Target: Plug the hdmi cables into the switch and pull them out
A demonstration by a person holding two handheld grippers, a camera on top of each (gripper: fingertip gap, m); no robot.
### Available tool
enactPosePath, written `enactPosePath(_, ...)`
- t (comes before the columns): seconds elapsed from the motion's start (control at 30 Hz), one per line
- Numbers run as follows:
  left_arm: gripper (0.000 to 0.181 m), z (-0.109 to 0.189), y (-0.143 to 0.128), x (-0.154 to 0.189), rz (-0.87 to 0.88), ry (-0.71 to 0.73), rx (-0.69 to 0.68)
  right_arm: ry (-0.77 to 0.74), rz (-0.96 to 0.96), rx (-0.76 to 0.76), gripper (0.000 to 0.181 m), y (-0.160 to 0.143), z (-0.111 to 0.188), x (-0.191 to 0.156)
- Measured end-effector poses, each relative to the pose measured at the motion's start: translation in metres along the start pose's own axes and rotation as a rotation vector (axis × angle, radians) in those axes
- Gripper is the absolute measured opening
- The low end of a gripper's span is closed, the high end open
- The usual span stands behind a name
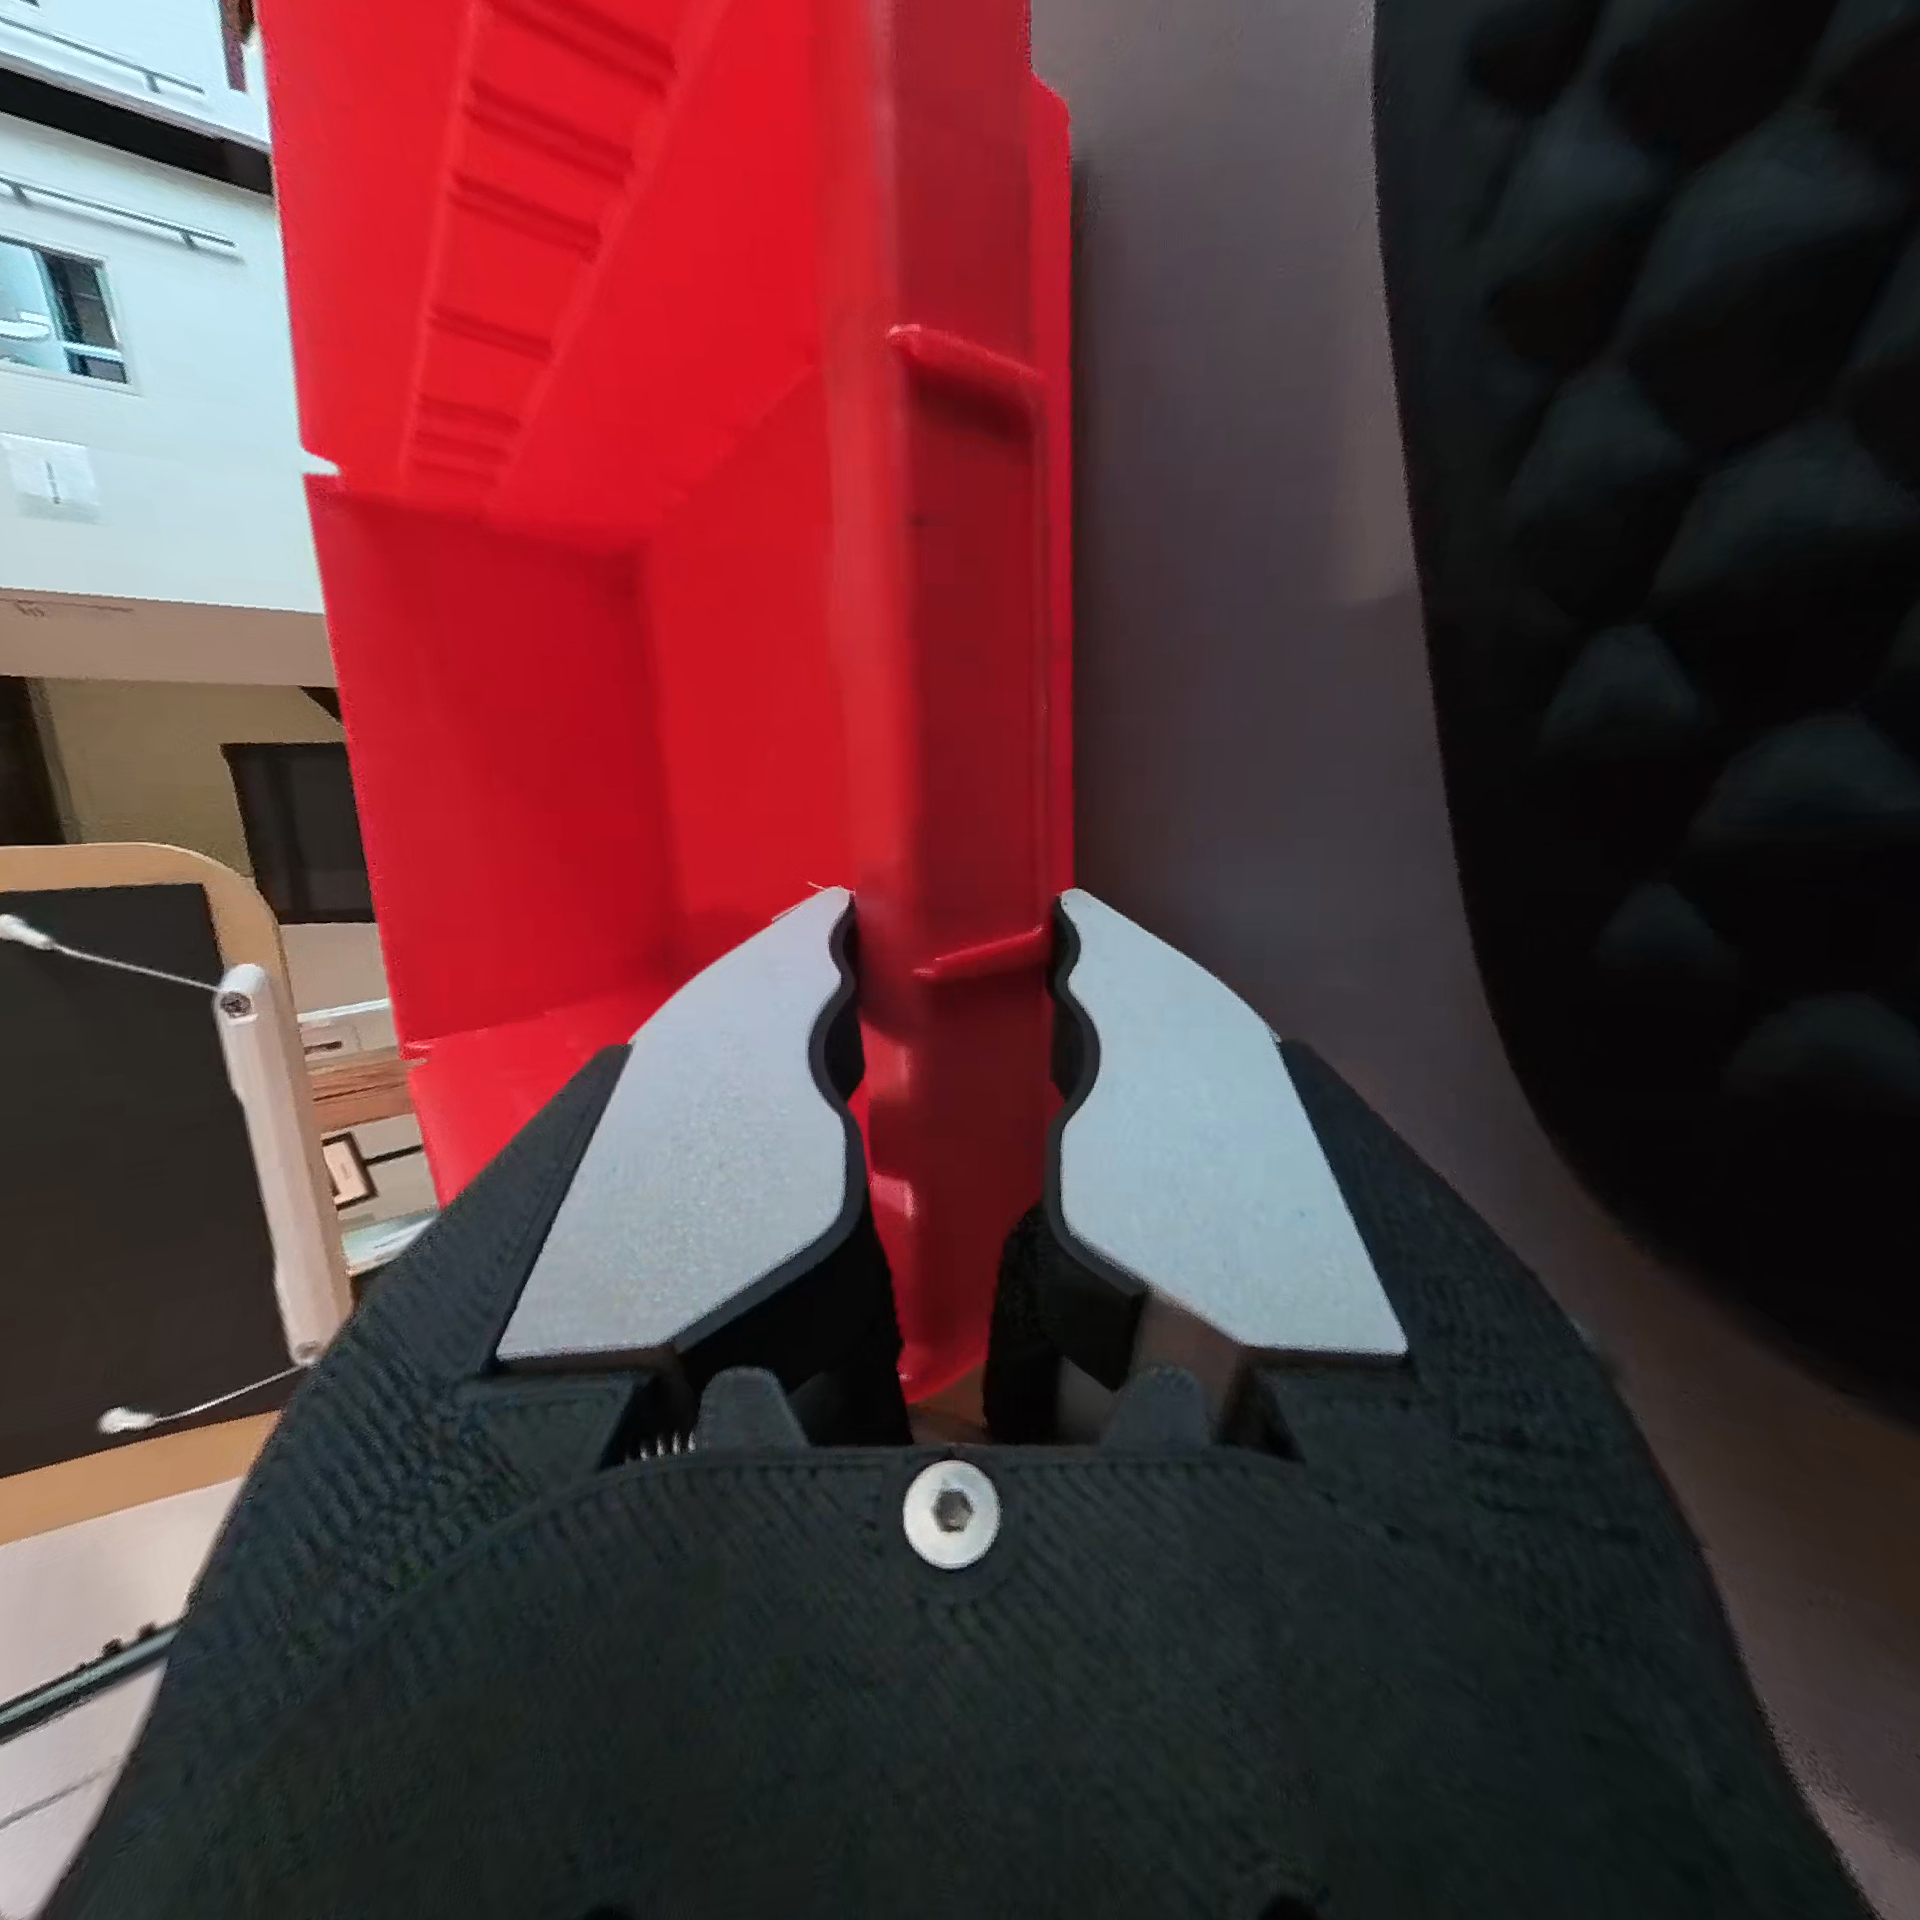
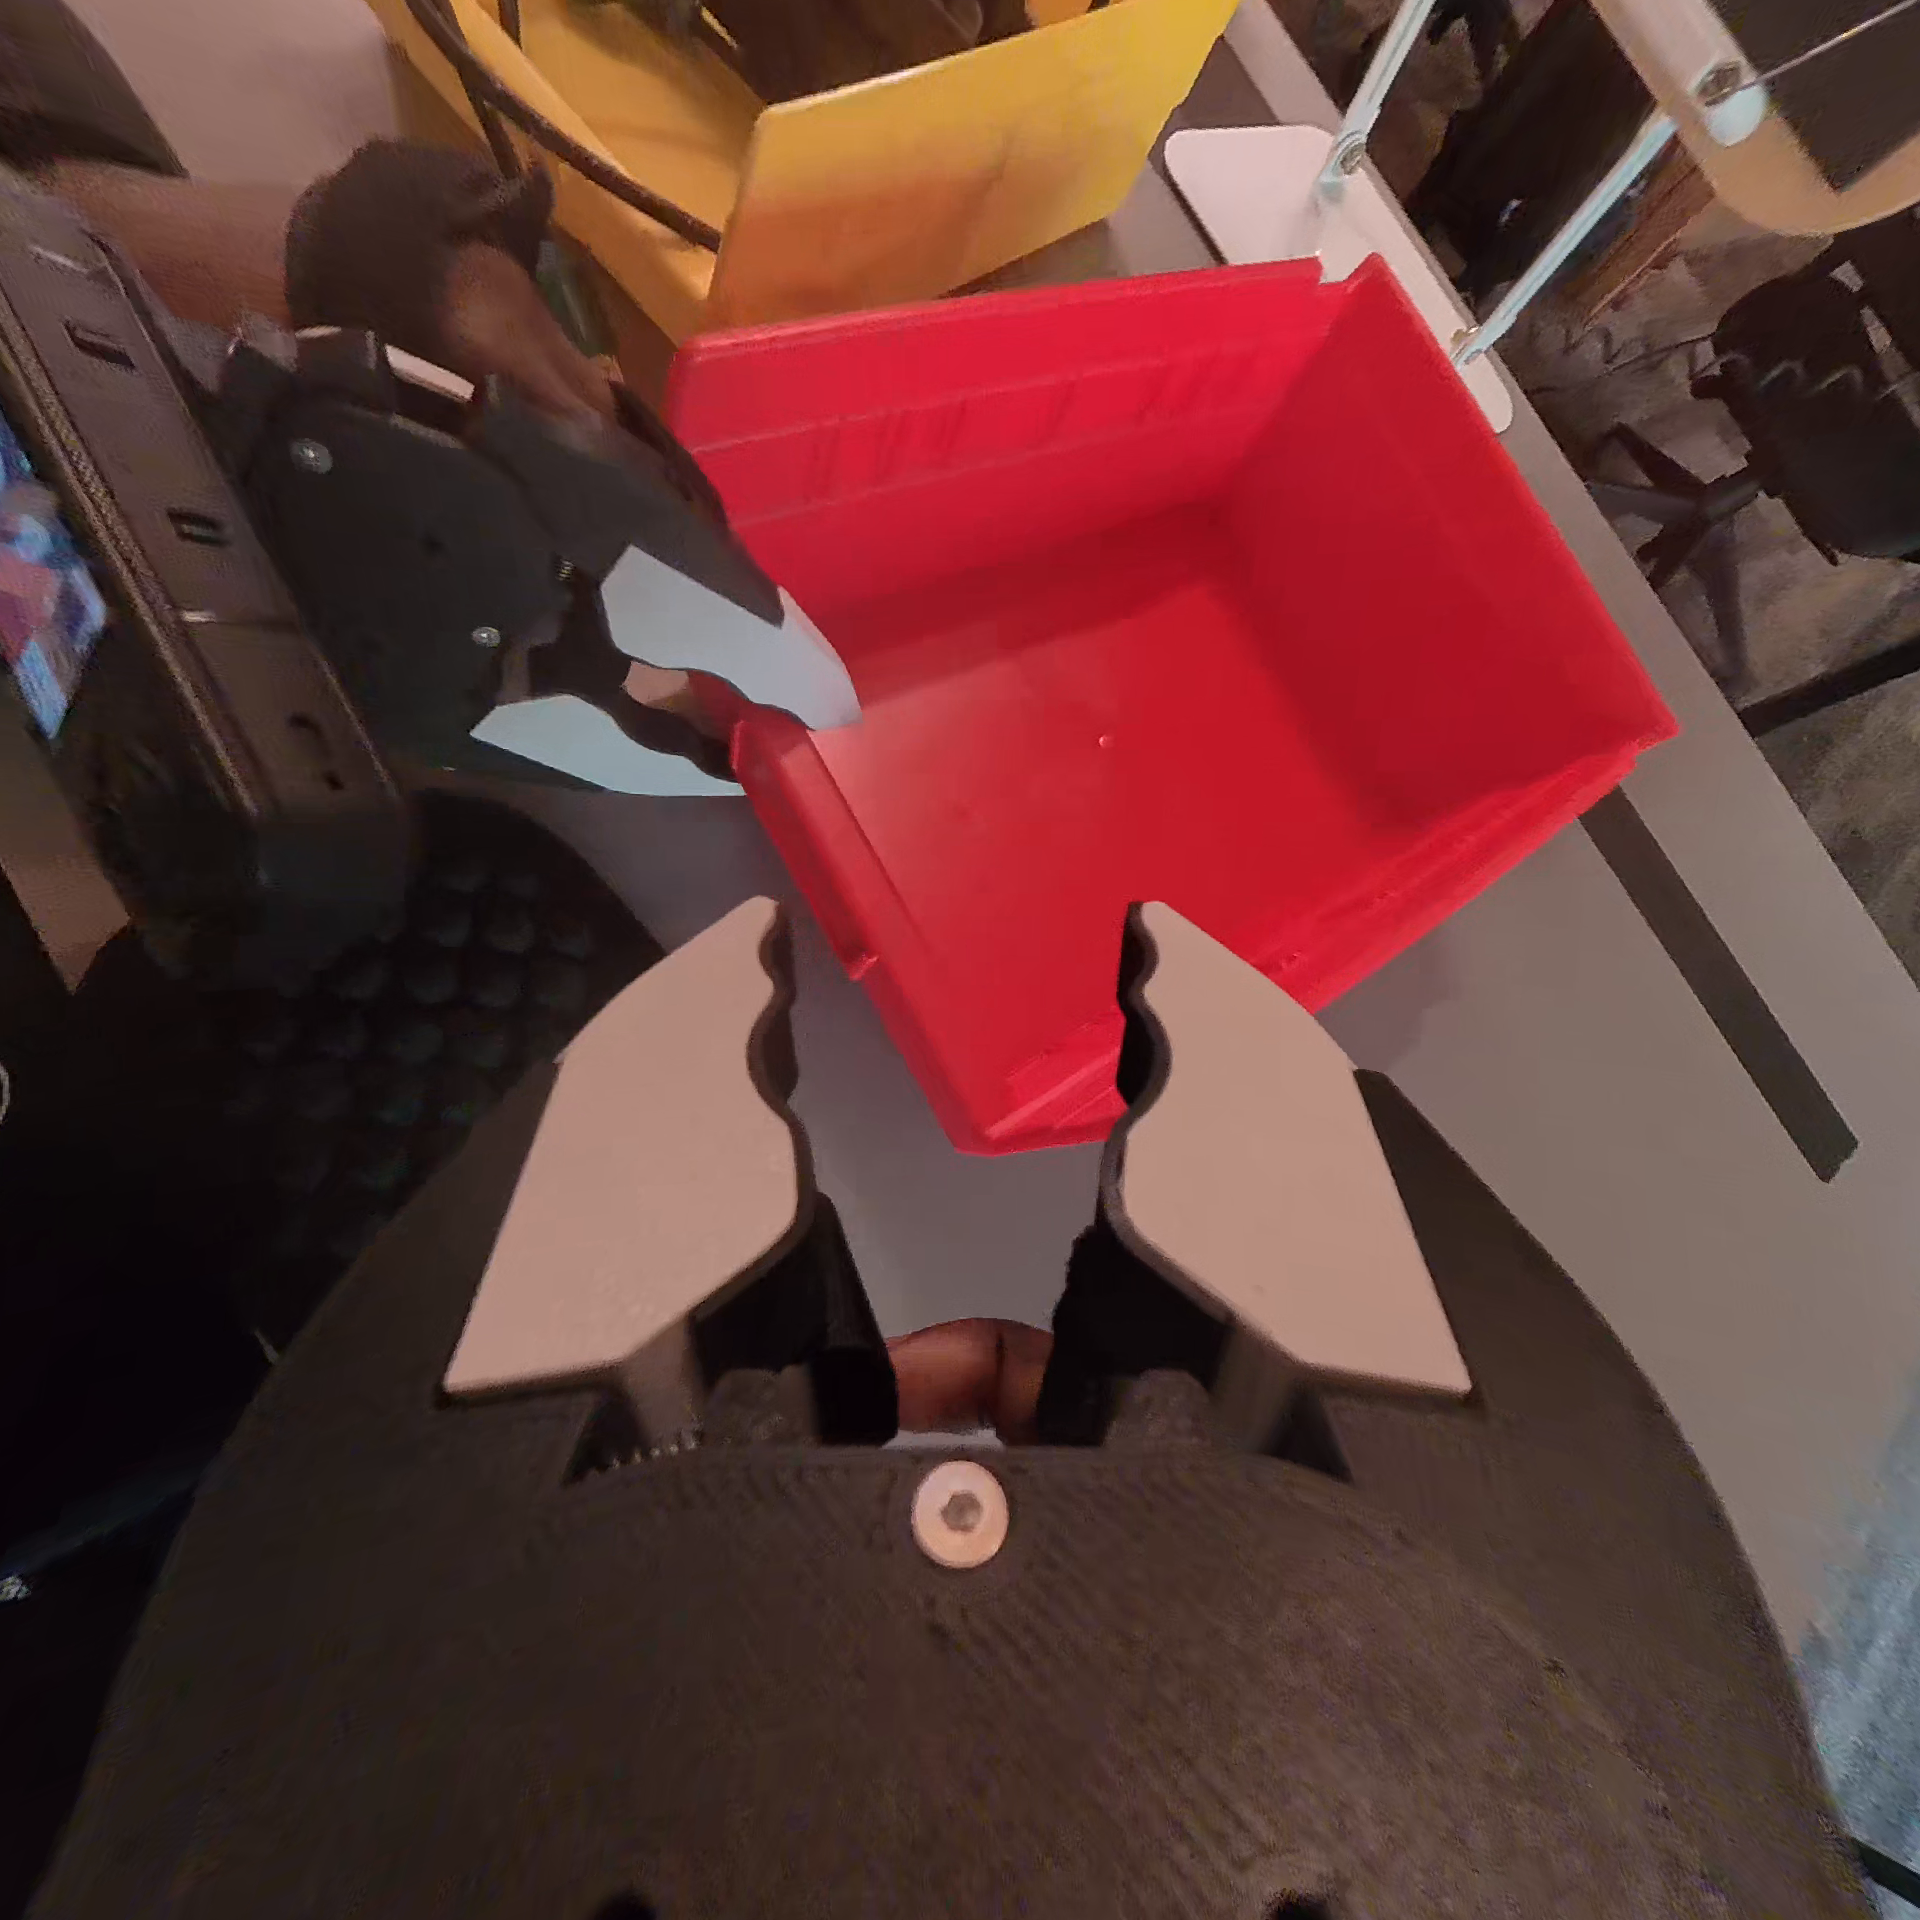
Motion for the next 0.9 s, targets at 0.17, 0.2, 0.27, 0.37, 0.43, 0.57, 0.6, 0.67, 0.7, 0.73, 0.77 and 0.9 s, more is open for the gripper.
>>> enactPosePath(0.17, 0.061, 0.021, -0.007, -0.005, 0.253, -0.129, 0.029, -0.042, -0.048, -0.065, 0.065, -0.002, -0.01, 0.006)
enactPosePath(0.2, 0.067, 0.032, -0.009, -0.012, 0.304, -0.128, 0.06, -0.053, -0.065, -0.072, 0.065, -0.003, -0.01, 0.008)
enactPosePath(0.27, 0.072, 0.055, -0.018, -0.028, 0.393, -0.113, 0.118, -0.06, -0.081, -0.079, 0.064, -0.004, -0.013, 0.01)
enactPosePath(0.37, 0.078, 0.088, -0.05, -0.055, 0.494, -0.007, 0.162, -0.032, -0.058, -0.118, 0.063, -0.005, -0.023, 0.005)
enactPosePath(0.43, 0.076, 0.108, -0.073, -0.066, 0.57, 0.001, 0.189, -0.008, -0.032, -0.141, 0.063, -0.003, -0.032, -0.001)
enactPosePath(0.57, 0.074, 0.121, -0.14, -0.055, 0.559, -0.075, -0.044, 0.073, 0.043, -0.187, 0.064, 0.005, -0.054, -0.02)
enactPosePath(0.6, 0.073, 0.121, -0.155, -0.047, 0.532, -0.109, -0.117, 0.093, 0.062, -0.205, 0.064, 0.005, -0.061, -0.024)
enactPosePath(0.67, 0.072, 0.114, -0.18, -0.032, 0.472, -0.167, -0.241, 0.132, 0.097, -0.243, 0.063, 0.005, -0.077, -0.032)
enactPosePath(0.7, 0.07, 0.109, -0.189, -0.025, 0.444, -0.21, -0.282, 0.151, 0.114, -0.264, 0.061, 0.004, -0.084, -0.036)
enactPosePath(0.73, 0.068, 0.103, -0.196, -0.018, 0.422, -0.253, -0.308, 0.172, 0.131, -0.284, 0.06, 0.002, -0.091, -0.04)
enactPosePath(0.77, 0.065, 0.097, -0.202, -0.013, 0.41, -0.281, -0.331, 0.186, 0.144, -0.303, 0.058, 0.0, -0.097, -0.042)
enactPosePath(0.9, 0.035, 0.078, -0.228, -0.016, 0.396, -0.241, -0.434, 0.13, 0.169, -0.397, 0.052, -0.012, -0.11, -0.035)
Point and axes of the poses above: each gripper's, where its closed fingertips meet, z back along the fingers, y out of its top, x = y × z across the jaws, the point moved 4 cm from there along z, back along the fingers, and after that the axes turned 1 degree about z, right-handed, at the moved point
